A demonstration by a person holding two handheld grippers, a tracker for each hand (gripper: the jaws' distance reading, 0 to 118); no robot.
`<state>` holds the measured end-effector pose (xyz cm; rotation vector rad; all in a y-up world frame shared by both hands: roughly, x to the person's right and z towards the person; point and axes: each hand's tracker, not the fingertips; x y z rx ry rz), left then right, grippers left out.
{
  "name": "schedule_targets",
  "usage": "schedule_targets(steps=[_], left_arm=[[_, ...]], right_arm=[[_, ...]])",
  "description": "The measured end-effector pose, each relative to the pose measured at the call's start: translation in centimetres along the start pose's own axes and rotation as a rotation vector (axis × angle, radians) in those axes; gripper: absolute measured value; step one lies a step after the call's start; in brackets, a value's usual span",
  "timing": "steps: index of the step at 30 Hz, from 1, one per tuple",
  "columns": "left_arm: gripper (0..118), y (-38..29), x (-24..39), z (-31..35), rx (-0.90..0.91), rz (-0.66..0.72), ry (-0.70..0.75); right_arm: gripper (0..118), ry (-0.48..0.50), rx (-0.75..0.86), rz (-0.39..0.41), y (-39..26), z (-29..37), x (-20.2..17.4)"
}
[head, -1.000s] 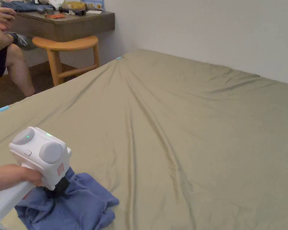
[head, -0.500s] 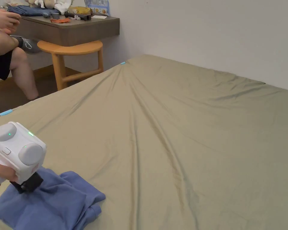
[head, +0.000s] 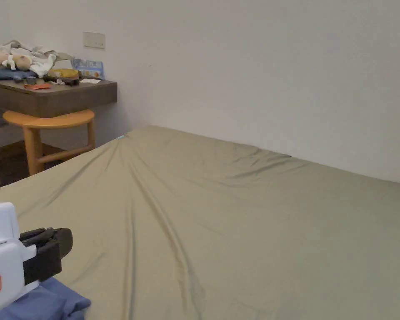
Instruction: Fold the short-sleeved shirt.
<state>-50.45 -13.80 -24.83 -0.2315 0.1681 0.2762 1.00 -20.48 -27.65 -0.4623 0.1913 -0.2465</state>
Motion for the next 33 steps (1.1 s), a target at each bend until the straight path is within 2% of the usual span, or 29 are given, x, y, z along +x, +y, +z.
schedule_targets(steps=[1,3,5,7,9,12,13,16,19,20,22,23,25,26,28,29,33], left_arm=[[1,-1.0,2.3,0.9,0.067,-0.077,-0.025],[1,-3.0,6.4,1.4,0.154,-0.206,0.042],[1,-4.4,9.7,2.3,0.197,-0.227,0.029],[2,-5.3,11.5,2.6,0.178,-0.144,-0.062],[2,-6.4,13.5,3.4,0.207,-0.11,-0.072],[2,-7.9,16.4,4.6,0.259,-0.222,0.025],[2,-7.8,16.8,4.8,0.236,-0.242,-0.009],[4,-7.4,17.6,5.3,0.205,-0.242,-0.134],[4,-7.1,18.1,5.5,0.234,-0.241,-0.123],[7,-6.9,18.1,5.4,0.23,-0.246,-0.129],[15,-6.9,18.4,5.5,0.22,-0.265,-0.131],[30,-6.9,18.4,5.4,0.216,-0.274,-0.132],[48,-6.9,18.4,5.3,0.201,-0.287,-0.13],[60,-7.0,18.5,5.4,0.19,-0.291,-0.133],[94,-7.0,18.5,5.2,0.188,-0.275,-0.123],[118,-7.0,18.4,5.1,0.183,-0.261,-0.12],[118,-6.7,18.0,5.0,0.171,-0.249,-0.131]], right_arm=[[1,-0.069,0.06,0.054,0.7,1.3,0.2],[1,-0.191,0.166,0.119,1.5,3.3,0.6],[1,-0.264,0.253,0.135,2.4,5.5,1.2],[1,-0.295,0.329,0.15,2.8,7.4,1.8],[1,-0.317,0.365,0.179,3.0,9.0,2.3],[1,-0.357,0.397,0.233,2.3,10.5,2.8],[1,-0.363,0.398,0.237,2.0,10.8,3.0],[1,-0.371,0.409,0.224,1.2,10.9,3.6],[2,-0.362,0.423,0.193,0.9,11.1,3.9],[5,-0.358,0.422,0.19,0.9,11.0,3.9],[30,-0.363,0.429,0.194,0.8,11.0,3.9],[52,-0.362,0.426,0.202,0.9,10.9,4.0],[95,-0.358,0.4,0.21,1.2,10.7,4.1],[118,-0.351,0.382,0.21,1.3,10.5,4.1],[118,-0.345,0.378,0.217,1.2,10.3,4.0],[118,-0.326,0.399,0.227,0.9,10.4,3.8],[118,-0.375,0.402,0.261,0.9,10.2,3.7]])
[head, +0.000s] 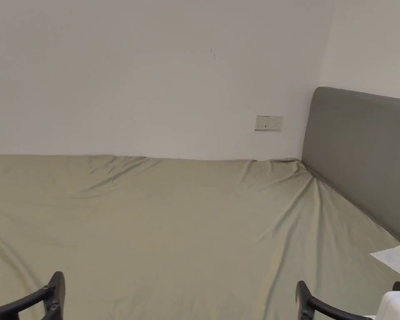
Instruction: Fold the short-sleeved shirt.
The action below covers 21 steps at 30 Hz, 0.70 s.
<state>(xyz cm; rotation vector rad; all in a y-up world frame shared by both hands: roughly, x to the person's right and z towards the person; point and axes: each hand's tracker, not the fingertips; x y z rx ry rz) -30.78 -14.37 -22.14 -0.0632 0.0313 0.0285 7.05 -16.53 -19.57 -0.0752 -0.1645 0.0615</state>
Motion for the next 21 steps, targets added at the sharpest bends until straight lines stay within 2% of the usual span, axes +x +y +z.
schedule_targets(steps=[3,6,9,12,21], left_arm=[[118,0.3,0.4,0.3,0.008,-0.06,0.028],[118,0.5,0.8,0.6,-0.026,-0.082,0.017],[118,1.1,0.8,1.1,-0.064,0.009,-0.06],[118,1.8,0.7,1.1,-0.141,0.111,-0.107],[118,1.3,2.0,1.6,-0.102,-0.035,-0.015]], right_arm=[[118,-0.019,0.003,0.002,0.2,-0.1,-0.1],[118,-0.011,0.008,-0.038,0.4,-0.1,0.1],[118,-0.001,0.004,-0.061,0.5,-0.3,0.2],[118,-0.006,0.003,-0.047,0.6,-0.2,0.0],[118,-0.013,-0.026,-0.026,0.1,-0.1,-0.2]])
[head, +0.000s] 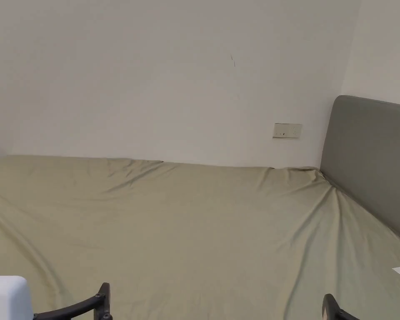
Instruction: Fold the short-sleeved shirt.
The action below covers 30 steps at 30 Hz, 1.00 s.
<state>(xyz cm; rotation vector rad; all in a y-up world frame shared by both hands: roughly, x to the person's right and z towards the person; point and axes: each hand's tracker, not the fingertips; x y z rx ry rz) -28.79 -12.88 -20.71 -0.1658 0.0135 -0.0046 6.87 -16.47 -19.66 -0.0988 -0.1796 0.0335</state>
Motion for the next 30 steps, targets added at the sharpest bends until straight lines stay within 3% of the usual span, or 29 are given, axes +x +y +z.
schedule_targets(steps=[5,30], left_arm=[[118,0.4,-0.5,-0.5,-0.057,0.009,-0.07],[118,0.0,-0.3,-1.3,-0.053,0.011,-0.008]], right_arm=[[118,0.024,-0.011,0.001,-0.2,0.1,-0.3],[118,0.068,-0.03,0.022,0.0,-0.8,-1.4]])
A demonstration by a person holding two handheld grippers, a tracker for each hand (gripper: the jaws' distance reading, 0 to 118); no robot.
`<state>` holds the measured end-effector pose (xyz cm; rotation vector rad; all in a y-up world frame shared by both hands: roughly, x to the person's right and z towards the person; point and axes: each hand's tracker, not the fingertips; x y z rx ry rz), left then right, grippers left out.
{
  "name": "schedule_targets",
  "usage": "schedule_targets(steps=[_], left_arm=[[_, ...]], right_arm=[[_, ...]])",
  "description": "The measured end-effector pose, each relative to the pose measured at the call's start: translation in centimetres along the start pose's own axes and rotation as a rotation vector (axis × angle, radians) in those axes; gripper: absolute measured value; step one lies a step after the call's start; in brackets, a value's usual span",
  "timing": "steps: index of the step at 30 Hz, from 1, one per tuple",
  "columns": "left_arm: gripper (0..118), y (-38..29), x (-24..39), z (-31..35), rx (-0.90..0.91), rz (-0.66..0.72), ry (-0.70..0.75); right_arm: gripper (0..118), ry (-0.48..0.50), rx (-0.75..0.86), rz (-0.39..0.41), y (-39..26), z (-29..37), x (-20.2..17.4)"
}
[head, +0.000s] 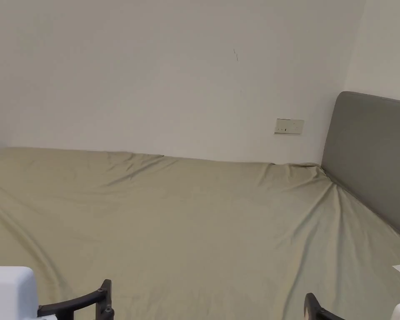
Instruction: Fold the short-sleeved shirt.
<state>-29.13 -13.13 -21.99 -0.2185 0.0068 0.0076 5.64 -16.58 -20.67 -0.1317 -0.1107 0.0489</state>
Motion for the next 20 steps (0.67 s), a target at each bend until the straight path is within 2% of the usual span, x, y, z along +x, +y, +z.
schedule_targets(steps=[11,20], left_arm=[[118,0.3,0.0,-0.8,-0.034,0.003,-0.015],[118,0.5,0.3,-1.1,-0.036,-0.016,0.003]], right_arm=[[118,0.004,-0.029,0.021,-0.1,-0.5,-0.4],[118,0.012,-0.025,0.003,0.0,-0.9,-0.2]])
